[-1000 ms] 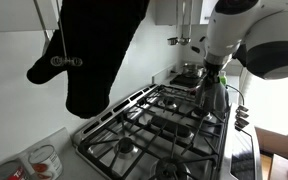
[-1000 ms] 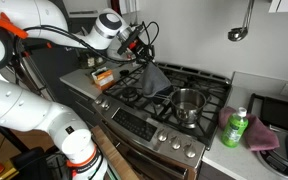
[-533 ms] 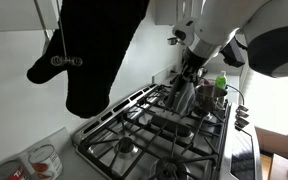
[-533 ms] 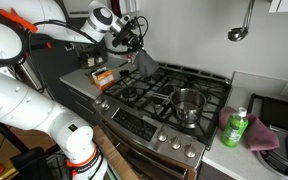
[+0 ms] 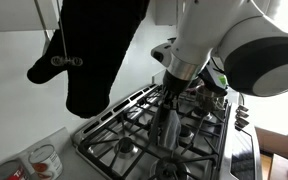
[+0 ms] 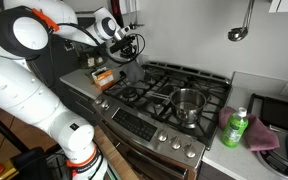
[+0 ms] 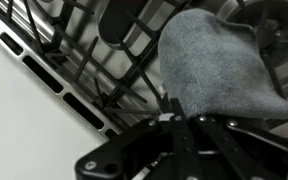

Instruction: Move the pot to the right, then remove the cloth from the pot handle and pour water in the pot

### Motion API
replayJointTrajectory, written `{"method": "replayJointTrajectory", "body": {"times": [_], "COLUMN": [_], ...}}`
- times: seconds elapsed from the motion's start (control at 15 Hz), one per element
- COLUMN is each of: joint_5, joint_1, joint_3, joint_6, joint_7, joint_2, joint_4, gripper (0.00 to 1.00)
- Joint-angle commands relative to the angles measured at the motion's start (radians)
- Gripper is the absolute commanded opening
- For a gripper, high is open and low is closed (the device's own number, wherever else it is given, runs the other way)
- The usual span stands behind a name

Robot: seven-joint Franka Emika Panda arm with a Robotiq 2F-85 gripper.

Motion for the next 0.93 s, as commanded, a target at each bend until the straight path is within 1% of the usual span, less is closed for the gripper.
{"method": "replayJointTrajectory", "body": {"times": [0.0,0.13,0.2,0.27,0.33,0.4,0.53,0.6,0.87], "joint_5": [0.033,0.018,0.023,0.024,0.024,0.017,-0.005,-0.019,-0.043], "joint_1": [-0.017,-0.036,-0.044,-0.052,-0.062,-0.075,-0.110,-0.130,-0.219], "joint_3": [0.005,0.003,-0.002,-0.006,-0.006,-0.008,-0.008,-0.014,-0.074], "joint_6": [0.006,-0.022,-0.044,-0.054,-0.087,-0.104,-0.146,-0.165,-0.230], "joint_7": [0.037,0.087,0.096,0.108,0.126,0.147,0.231,0.254,0.300], "joint_2": [0.014,-0.015,-0.037,-0.053,-0.074,-0.094,-0.142,-0.170,-0.287], "joint_4": [0.024,0.035,0.041,0.044,0.052,0.055,0.058,0.053,0.012], "gripper": [0.35,0.51,0.57,0.66,0.73,0.81,0.95,1.00,1.00]}}
